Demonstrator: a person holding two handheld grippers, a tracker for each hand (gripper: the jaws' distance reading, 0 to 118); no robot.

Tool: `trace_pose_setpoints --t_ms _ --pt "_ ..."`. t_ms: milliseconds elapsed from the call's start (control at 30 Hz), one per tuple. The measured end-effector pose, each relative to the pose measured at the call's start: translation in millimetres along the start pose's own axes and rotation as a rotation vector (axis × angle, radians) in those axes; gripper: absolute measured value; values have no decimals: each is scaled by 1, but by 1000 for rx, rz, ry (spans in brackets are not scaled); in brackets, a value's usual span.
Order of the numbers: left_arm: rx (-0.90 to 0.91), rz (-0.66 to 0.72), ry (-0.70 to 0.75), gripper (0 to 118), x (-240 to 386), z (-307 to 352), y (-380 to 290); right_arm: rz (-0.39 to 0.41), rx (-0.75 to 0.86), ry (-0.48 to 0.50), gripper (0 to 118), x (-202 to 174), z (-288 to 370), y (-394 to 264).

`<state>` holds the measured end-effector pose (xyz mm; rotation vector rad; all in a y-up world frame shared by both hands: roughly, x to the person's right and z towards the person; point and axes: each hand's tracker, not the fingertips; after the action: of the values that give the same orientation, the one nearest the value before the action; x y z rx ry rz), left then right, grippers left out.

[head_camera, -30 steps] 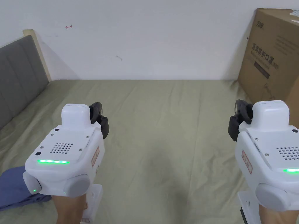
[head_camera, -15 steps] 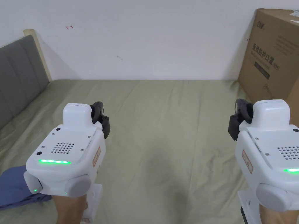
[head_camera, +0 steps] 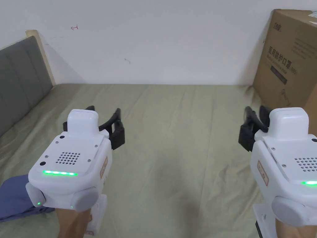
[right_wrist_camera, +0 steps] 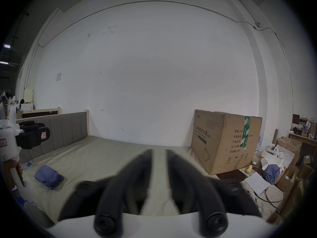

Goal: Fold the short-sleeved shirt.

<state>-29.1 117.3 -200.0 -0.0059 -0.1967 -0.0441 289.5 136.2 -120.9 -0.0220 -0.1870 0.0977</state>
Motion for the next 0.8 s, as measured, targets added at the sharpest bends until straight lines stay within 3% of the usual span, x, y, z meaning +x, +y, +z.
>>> trace_pose_setpoints --t_ms 67,167,200,800 --pt "0 -1 -3 84 1 1 0 0 -12 2 81 0 -1 0" --pt "9 14 22 114 3 1 0 -3 -21 -6 113 0 -3 -1" --pt "6 22 13 118 2 1 0 -4 -23 -5 118 0 -3 -2" --pt "41 30 15 118 2 7 2 -37 -11 1 118 1 0 1"
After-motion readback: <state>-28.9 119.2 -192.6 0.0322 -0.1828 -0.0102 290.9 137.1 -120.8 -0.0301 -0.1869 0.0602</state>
